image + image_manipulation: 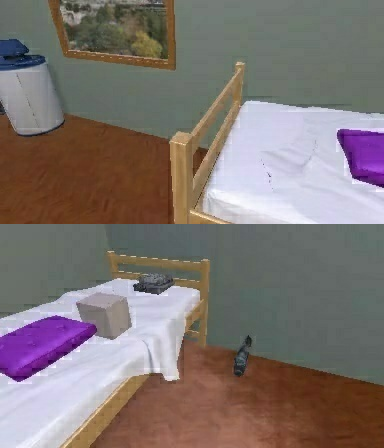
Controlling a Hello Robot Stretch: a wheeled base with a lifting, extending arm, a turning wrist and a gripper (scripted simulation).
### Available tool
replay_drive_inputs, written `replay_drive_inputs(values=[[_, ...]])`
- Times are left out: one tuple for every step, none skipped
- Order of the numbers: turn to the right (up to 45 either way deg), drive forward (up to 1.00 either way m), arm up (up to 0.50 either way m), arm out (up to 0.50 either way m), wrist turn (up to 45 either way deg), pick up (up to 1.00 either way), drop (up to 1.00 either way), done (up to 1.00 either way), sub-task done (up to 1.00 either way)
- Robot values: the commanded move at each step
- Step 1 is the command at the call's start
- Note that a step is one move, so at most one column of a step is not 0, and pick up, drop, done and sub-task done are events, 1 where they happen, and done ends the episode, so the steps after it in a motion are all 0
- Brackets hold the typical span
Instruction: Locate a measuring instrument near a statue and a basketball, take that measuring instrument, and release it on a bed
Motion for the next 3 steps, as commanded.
replay_drive_inputs(values=[[-45.0,0.00,0.00,0.00,0.0,0.00,0.00,0.00,0.00],[-21.0,0.00,0.00,0.00,0.0,0.00,0.00,0.00,0.00],[0.0,1.00,0.00,0.00,0.0,0.00,0.00,0.00,0.00]])
